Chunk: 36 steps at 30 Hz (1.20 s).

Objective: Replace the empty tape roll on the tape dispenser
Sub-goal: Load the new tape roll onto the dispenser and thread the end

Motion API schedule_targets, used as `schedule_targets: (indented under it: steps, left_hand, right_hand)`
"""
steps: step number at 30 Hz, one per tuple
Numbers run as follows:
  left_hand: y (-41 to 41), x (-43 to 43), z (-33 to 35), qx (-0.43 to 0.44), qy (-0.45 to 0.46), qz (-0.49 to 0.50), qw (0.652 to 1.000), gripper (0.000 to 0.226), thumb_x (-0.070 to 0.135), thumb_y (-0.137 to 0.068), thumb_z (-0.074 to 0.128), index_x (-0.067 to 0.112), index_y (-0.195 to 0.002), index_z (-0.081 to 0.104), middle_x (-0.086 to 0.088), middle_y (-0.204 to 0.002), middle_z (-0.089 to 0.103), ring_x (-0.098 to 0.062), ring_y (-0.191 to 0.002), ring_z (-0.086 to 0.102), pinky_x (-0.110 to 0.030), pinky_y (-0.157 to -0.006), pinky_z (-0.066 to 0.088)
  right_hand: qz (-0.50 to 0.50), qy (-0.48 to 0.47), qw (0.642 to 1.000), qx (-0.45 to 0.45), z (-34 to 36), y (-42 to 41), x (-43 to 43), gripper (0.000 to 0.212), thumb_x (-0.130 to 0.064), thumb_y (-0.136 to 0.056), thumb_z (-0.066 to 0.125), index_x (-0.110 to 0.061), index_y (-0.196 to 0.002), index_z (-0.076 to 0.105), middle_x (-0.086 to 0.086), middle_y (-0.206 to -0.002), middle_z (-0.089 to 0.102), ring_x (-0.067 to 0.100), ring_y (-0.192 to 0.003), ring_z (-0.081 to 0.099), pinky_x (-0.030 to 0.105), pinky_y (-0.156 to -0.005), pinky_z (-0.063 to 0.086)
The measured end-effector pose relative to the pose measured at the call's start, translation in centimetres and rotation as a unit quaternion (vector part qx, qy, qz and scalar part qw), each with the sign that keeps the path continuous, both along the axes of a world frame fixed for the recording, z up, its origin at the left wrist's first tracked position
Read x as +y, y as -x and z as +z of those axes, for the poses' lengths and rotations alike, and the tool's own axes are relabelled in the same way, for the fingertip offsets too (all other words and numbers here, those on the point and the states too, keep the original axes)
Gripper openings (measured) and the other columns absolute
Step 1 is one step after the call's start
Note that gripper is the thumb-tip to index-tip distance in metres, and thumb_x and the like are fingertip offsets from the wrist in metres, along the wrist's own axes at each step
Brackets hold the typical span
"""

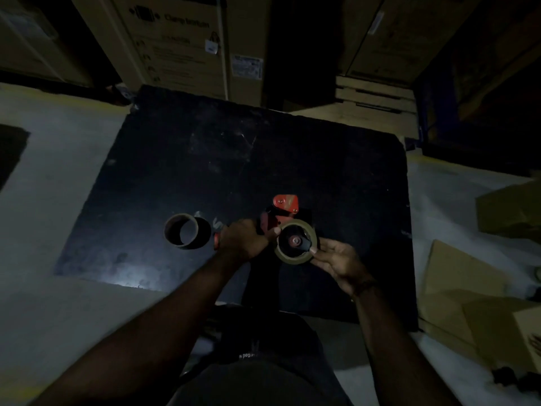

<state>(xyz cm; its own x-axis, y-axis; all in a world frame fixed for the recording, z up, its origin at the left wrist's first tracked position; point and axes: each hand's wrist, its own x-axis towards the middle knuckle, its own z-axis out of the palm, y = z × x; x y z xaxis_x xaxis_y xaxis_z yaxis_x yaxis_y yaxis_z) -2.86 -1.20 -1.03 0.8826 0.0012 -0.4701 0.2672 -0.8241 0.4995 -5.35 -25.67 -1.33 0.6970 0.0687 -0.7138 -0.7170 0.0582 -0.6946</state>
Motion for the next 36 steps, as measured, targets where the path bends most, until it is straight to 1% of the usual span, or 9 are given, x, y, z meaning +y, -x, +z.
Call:
schedule_targets:
  steps: [4, 7, 11, 16, 20, 23, 27, 31, 36]
  left_hand:
    - [-0.2, 0.8, 0.4, 0.036, 0.049, 0.019, 0.998, 0.078, 0.1, -0.065, 0.046, 0.032, -0.095, 0.072, 0.002, -0.097, 0.077, -0.022, -0.095, 0.072, -0.039, -0.088, 0.06]
    - [-0.9, 1.1, 0.9, 0.058, 0.084, 0.009, 0.995, 0.062, 0.095, -0.064, 0.059, 0.036, -0.079, 0.065, 0.011, -0.074, 0.07, -0.014, -0.077, 0.07, -0.034, -0.077, 0.06]
    - [-1.7, 1.0, 2.2, 0.048, 0.153, 0.043, 0.986, 0.089, 0.091, -0.058, 0.069, 0.03, -0.121, 0.055, 0.01, -0.109, 0.069, -0.013, -0.1, 0.067, -0.04, -0.092, 0.057]
    - [-1.9, 0.6, 4.4, 0.01, 0.132, 0.045, 0.99, 0.088, 0.094, -0.066, 0.058, 0.029, -0.124, 0.053, 0.005, -0.115, 0.07, -0.019, -0.105, 0.068, -0.043, -0.092, 0.057]
    - [-1.0, 0.1, 5.2, -0.069, 0.038, 0.021, 0.997, 0.086, 0.097, -0.077, 0.029, 0.033, -0.126, 0.055, -0.004, -0.114, 0.074, -0.03, -0.106, 0.07, -0.043, -0.089, 0.056]
    - [-0.6, 0.5, 5.0, -0.106, -0.005, 0.035, 0.994, 0.089, 0.1, -0.075, 0.018, 0.033, -0.118, 0.058, -0.004, -0.104, 0.076, -0.032, -0.099, 0.072, -0.044, -0.084, 0.057]
    - [-0.4, 1.1, 4.8, -0.134, -0.028, 0.034, 0.99, 0.091, 0.101, -0.074, 0.016, 0.031, -0.111, 0.061, -0.002, -0.096, 0.076, -0.03, -0.093, 0.073, -0.039, -0.078, 0.058]
    - [-0.6, 1.7, 5.4, -0.143, -0.016, 0.02, 0.989, 0.083, 0.099, -0.077, 0.02, 0.034, -0.106, 0.06, 0.001, -0.098, 0.076, -0.028, -0.094, 0.073, -0.042, -0.082, 0.058]
    - [-0.9, 2.9, 6.0, -0.146, 0.015, 0.025, 0.989, 0.078, 0.099, -0.076, 0.017, 0.033, -0.09, 0.057, 0.002, -0.091, 0.075, -0.025, -0.09, 0.072, -0.041, -0.079, 0.058]
  right_hand:
    - [0.002, -0.01, 1.0, -0.01, 1.0, 0.0, -0.5, 0.029, 0.002, -0.092, 0.068, -0.005, -0.12, 0.07, 0.014, -0.123, 0.074, 0.028, -0.119, 0.068, 0.039, -0.1, 0.055]
    - [0.001, -0.015, 1.0, -0.023, 2.1, -0.5, -1.2, 0.036, 0.003, -0.092, 0.068, -0.006, -0.128, 0.066, 0.01, -0.125, 0.073, 0.024, -0.119, 0.068, 0.03, -0.093, 0.057]
    - [0.016, 0.004, 0.999, -0.049, 3.5, -2.4, -1.7, 0.045, -0.004, -0.083, 0.079, -0.016, -0.124, 0.065, 0.01, -0.136, 0.066, 0.025, -0.125, 0.062, 0.04, -0.104, 0.052]
    - [0.028, 0.031, 0.998, -0.046, 5.4, -4.5, -1.6, 0.044, 0.004, -0.088, 0.072, -0.01, -0.129, 0.062, 0.012, -0.136, 0.064, 0.023, -0.115, 0.067, 0.034, -0.092, 0.055]
    - [0.001, 0.013, 0.999, -0.031, 6.8, -4.6, -0.5, 0.036, 0.004, -0.091, 0.067, 0.002, -0.127, 0.063, 0.01, -0.108, 0.076, 0.022, -0.1, 0.071, 0.032, -0.083, 0.06]
    - [0.017, -0.001, 0.999, -0.034, 8.1, -4.8, 0.0, 0.017, -0.011, -0.098, 0.065, -0.007, -0.113, 0.072, 0.011, -0.106, 0.079, 0.024, -0.1, 0.073, 0.034, -0.078, 0.062]
    - [0.061, 0.111, 0.99, -0.054, 9.6, -6.5, 1.1, 0.027, -0.042, -0.101, 0.058, -0.027, -0.121, 0.07, 0.005, -0.115, 0.076, 0.025, -0.104, 0.074, 0.04, -0.086, 0.059]
    - [0.124, 0.121, 0.98, -0.098, 10.7, -8.0, 1.7, 0.035, -0.02, -0.108, 0.045, -0.04, -0.129, 0.063, -0.001, -0.126, 0.071, 0.023, -0.112, 0.069, 0.041, -0.086, 0.058]
    - [0.195, 0.135, 0.962, -0.136, 12.0, -8.2, 1.7, 0.033, -0.009, -0.104, 0.053, -0.03, -0.119, 0.073, -0.002, -0.119, 0.075, 0.016, -0.109, 0.069, 0.038, -0.081, 0.061]
